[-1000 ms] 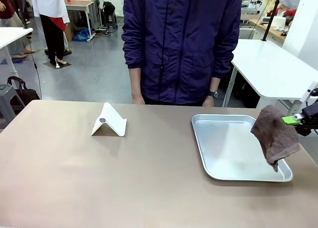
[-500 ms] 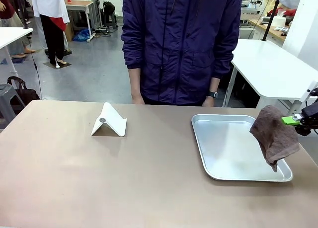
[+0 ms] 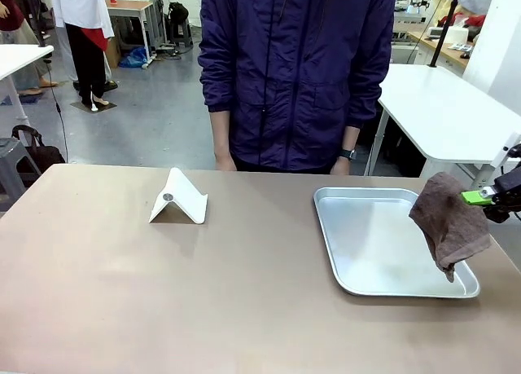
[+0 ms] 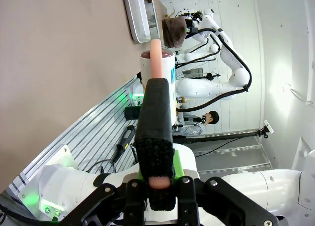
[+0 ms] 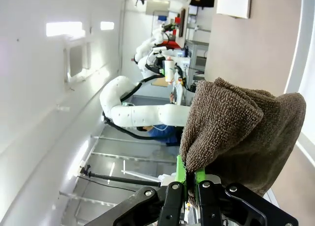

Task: Clean the surface of the table.
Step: Return the Lint Roller and towel to their original positions.

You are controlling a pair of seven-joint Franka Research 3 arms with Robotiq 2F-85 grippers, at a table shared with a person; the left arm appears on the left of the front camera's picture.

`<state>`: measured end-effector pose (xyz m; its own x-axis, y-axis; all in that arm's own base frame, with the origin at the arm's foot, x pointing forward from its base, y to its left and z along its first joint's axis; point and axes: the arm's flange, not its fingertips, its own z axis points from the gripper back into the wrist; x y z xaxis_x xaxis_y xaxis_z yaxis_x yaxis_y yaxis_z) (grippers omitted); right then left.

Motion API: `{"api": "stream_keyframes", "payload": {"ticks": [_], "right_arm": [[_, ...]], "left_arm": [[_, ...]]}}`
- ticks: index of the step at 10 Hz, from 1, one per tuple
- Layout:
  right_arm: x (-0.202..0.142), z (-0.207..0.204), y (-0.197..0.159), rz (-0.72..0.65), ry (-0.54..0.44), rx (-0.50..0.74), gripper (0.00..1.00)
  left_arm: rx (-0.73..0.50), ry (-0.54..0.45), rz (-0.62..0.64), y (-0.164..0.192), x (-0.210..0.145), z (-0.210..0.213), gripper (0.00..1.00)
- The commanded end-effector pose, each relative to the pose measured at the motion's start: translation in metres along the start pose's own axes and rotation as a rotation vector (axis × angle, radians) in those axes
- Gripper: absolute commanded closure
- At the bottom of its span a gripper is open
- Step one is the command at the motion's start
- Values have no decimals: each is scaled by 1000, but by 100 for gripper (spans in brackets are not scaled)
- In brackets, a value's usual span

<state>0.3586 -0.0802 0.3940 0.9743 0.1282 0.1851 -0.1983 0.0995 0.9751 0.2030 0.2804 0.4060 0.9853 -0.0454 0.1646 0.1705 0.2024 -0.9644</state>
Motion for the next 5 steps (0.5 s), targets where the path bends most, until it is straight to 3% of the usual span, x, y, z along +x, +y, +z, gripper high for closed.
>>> {"api": "stream_keyframes", "payload": {"ticks": [1,2,3,5], "right_arm": [[0,-1,1,18,8,3,100],[0,-1,1,18,8,3,100],[0,0,0,0,0,0,93],[31,-14,10,-6,-18,-10,93]], "left_arm": [[-9,5,10,-4,-2,-1,79],[-9,5,10,-4,-2,-1,79],[0,0,0,0,0,0,79],[38,-3,-35,-30,21,-23,79]]}}
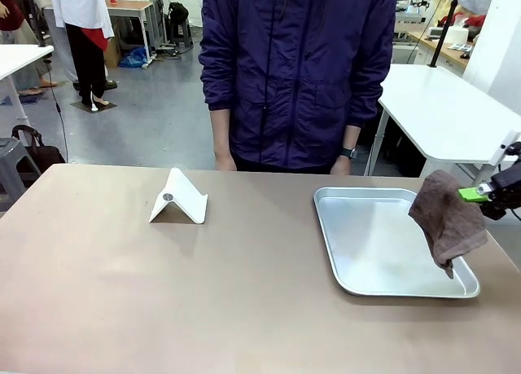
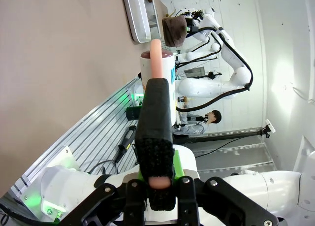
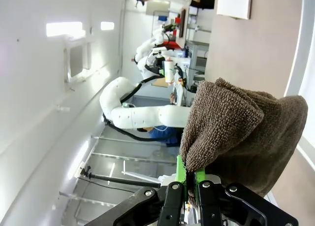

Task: Clean the surface of the table.
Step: Return the Lint Roller and towel to their original positions.

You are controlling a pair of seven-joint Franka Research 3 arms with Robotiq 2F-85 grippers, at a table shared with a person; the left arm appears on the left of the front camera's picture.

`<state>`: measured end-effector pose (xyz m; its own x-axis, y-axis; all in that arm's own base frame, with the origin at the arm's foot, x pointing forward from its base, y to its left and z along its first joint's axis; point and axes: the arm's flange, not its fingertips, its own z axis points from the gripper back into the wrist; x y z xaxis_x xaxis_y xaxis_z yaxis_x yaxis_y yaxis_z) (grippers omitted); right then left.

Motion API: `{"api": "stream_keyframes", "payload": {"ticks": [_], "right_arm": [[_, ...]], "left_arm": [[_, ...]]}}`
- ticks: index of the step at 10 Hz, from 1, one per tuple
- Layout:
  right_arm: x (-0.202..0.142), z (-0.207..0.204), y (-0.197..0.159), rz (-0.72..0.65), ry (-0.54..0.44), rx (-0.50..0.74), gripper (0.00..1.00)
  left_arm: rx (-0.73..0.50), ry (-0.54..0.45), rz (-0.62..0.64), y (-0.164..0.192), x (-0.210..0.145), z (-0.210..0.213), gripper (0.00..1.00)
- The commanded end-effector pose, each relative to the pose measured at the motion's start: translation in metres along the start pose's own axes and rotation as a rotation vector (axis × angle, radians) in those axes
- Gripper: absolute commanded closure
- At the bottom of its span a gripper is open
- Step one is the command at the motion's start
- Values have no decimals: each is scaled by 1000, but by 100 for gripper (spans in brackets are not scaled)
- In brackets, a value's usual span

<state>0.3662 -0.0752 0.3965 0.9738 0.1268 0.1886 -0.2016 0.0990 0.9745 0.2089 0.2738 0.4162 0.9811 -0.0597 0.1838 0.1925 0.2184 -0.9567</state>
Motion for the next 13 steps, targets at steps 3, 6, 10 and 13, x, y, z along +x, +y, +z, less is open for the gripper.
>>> {"api": "stream_keyframes", "payload": {"ticks": [3,6,10,13], "right_arm": [[102,-65,28,-12,-25,-89,93],[174,-125,23,-50,-97,-180,93],[223,-223,-24,-121,53,-332,93],[212,-275,-56,-221,223,-481,93]], "left_arm": [[104,64,33,-85,96,-92,79],[237,167,109,-137,155,-192,79],[536,108,188,-152,247,-274,79],[688,-33,175,-125,280,-311,79]]}}
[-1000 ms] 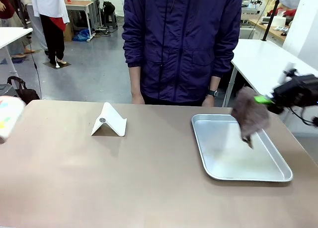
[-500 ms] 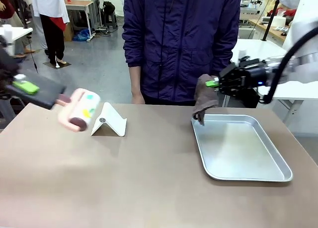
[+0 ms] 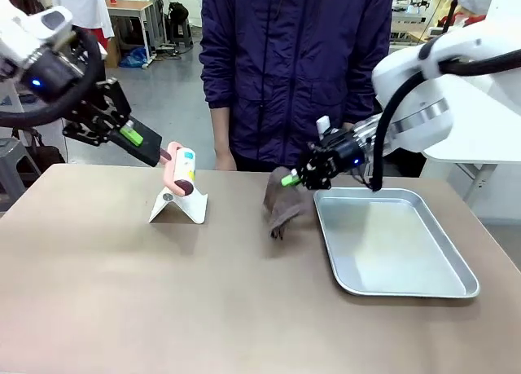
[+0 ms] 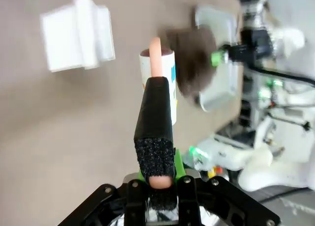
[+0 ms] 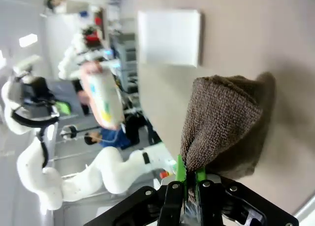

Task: Clean the surface of the table.
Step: Return the Lint Roller and towel to their original positions.

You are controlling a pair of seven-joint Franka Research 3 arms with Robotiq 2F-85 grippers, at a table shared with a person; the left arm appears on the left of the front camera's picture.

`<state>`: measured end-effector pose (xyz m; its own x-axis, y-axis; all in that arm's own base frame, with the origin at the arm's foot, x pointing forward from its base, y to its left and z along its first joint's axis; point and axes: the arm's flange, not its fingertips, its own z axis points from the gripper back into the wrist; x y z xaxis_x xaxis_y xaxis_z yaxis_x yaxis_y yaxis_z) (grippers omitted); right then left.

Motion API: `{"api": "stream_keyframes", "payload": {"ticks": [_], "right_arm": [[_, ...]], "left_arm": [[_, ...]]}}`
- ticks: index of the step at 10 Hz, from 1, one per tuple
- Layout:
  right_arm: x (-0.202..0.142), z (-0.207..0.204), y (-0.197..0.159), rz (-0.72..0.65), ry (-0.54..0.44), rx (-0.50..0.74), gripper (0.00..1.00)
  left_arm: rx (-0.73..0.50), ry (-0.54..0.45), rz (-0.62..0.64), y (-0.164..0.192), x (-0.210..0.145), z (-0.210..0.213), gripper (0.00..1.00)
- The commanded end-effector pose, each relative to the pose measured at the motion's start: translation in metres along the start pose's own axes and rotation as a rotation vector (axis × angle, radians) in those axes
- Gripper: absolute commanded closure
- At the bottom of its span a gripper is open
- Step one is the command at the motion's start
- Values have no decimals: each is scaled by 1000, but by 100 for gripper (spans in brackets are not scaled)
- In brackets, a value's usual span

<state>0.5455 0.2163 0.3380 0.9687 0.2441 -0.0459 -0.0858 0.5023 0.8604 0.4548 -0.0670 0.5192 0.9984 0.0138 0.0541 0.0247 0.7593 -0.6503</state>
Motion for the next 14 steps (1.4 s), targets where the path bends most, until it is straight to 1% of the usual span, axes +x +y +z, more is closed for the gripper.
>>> {"api": "stream_keyframes", "payload": {"ticks": [1,3,4,5,6,7,11,12,13,14], "right_arm": [[5,-1,9,-31,31,-150,93],[-2,-1,10,-28,15,-185,93],[-3,3,9,-32,-7,-176,93],[-6,8,8,-31,-7,-150,93],[-1,-3,2,-10,25,-156,93],[-1,-3,2,-10,25,-156,93],[-1,-3,2,-10,25,-156,93],[-1,-2,0,-15,25,-153,93],[11,-10,9,-37,29,-213,93],[20,-21,17,-69,-9,-257,93]], "left_arm": [[44,-46,25,-7,3,-14,79],[70,-32,-3,-11,9,-24,79],[54,31,-16,-12,12,-28,79],[46,61,-18,-11,15,-31,79],[12,242,-82,-4,13,-30,79],[51,16,-25,-11,9,-37,79],[51,16,-25,-11,9,-37,79],[44,34,-37,-8,15,-37,79],[67,66,-104,-5,21,-37,79],[96,96,-117,-7,39,-40,79]]}}
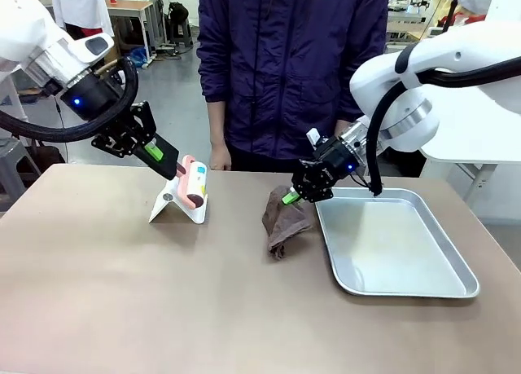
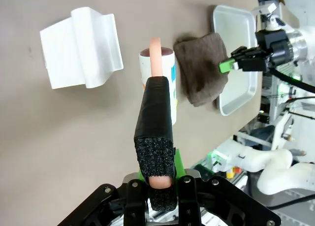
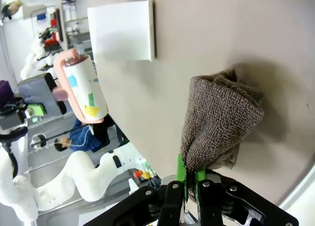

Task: Clean the surface of the table.
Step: Return the Lint Roller and towel to their original positions.

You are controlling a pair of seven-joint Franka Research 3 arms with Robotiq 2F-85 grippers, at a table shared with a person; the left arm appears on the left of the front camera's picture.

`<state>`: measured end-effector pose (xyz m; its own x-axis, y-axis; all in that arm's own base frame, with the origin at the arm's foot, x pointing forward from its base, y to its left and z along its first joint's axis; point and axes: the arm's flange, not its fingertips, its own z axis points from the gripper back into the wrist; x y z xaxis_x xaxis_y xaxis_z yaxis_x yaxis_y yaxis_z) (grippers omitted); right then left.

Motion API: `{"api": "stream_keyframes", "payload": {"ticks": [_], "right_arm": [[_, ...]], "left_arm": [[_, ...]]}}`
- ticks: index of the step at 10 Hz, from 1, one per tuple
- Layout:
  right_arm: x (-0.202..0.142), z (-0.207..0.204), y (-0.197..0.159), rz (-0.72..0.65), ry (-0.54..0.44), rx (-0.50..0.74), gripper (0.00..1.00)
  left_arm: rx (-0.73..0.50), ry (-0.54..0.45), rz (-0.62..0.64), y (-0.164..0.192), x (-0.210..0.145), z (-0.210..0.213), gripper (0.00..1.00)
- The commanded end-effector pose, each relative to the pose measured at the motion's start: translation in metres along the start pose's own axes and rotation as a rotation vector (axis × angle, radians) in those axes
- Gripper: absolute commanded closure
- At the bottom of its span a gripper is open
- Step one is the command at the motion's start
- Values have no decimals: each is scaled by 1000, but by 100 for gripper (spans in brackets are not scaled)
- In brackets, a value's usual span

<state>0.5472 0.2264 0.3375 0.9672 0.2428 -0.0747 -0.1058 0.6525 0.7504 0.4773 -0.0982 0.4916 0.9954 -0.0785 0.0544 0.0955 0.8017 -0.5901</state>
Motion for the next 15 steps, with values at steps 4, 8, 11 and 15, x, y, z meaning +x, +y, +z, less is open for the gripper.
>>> {"api": "stream_keyframes", "payload": {"ticks": [4,8,11,15], "right_arm": [[17,-24,11,-123,-78,-191,93],[23,-29,9,-111,-83,-242,93],[22,-31,4,-108,-79,-215,93],[18,-30,1,-103,-85,-195,93]], "left_arm": [[141,76,-79,-22,68,-19,79],[169,84,0,-18,81,-39,79],[204,56,50,-19,80,-54,79],[228,46,101,-12,77,-59,79]]}}
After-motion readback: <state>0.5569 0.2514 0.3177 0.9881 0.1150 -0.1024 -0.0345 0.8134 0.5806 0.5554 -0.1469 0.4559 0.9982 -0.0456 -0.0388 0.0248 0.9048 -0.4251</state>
